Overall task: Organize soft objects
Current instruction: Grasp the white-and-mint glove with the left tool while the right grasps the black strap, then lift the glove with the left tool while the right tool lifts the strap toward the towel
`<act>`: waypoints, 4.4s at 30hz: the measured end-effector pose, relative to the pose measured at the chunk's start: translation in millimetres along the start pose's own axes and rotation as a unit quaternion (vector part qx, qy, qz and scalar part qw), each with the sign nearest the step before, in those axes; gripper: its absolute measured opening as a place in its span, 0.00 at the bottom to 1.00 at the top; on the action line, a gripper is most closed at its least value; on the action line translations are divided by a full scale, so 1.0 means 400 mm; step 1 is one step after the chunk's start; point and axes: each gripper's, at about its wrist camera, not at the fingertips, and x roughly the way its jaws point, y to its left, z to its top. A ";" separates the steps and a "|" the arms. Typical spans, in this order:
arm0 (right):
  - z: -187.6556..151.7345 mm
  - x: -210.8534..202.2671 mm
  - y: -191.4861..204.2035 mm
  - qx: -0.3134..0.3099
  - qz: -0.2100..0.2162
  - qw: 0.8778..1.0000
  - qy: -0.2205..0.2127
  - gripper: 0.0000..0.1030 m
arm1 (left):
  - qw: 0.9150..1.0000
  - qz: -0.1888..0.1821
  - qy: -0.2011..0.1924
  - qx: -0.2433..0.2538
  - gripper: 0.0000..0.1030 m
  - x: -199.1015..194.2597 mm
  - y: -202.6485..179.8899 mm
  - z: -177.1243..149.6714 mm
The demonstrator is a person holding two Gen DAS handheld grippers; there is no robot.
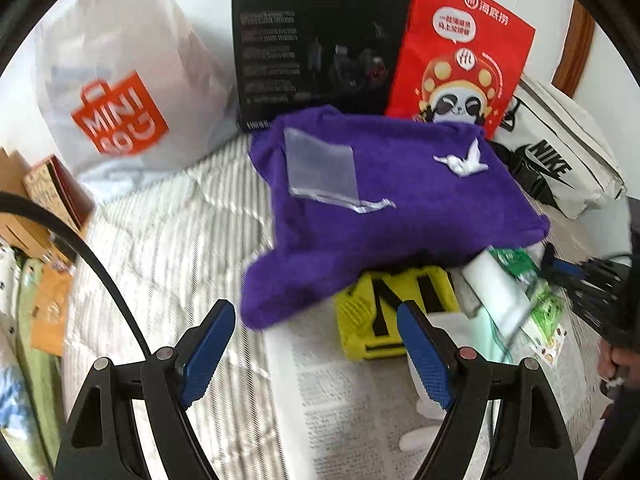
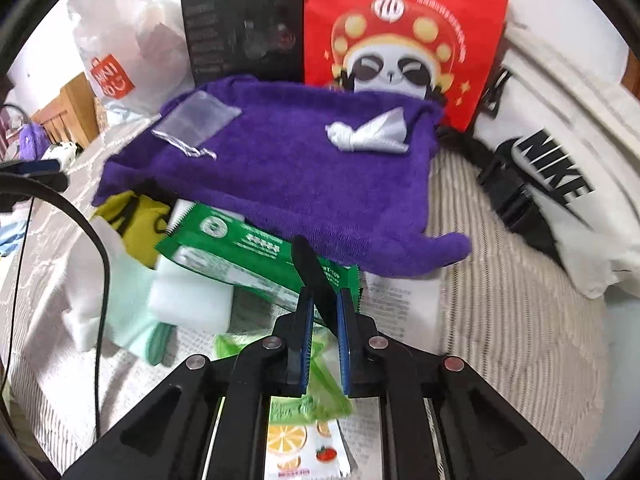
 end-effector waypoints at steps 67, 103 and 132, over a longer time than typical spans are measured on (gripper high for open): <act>0.059 -0.144 -0.069 0.099 0.049 0.992 -0.055 0.03 | 0.988 -0.152 -0.039 0.007 0.18 -0.018 -0.016 0.014; 0.046 0.034 0.024 -0.011 0.104 0.994 0.039 0.08 | 0.987 -0.162 -0.005 0.001 0.19 0.026 -0.023 -0.019; 0.158 -0.066 -0.025 0.036 0.079 0.995 -0.046 0.03 | 0.988 -0.151 -0.029 -0.004 0.19 0.031 -0.003 0.071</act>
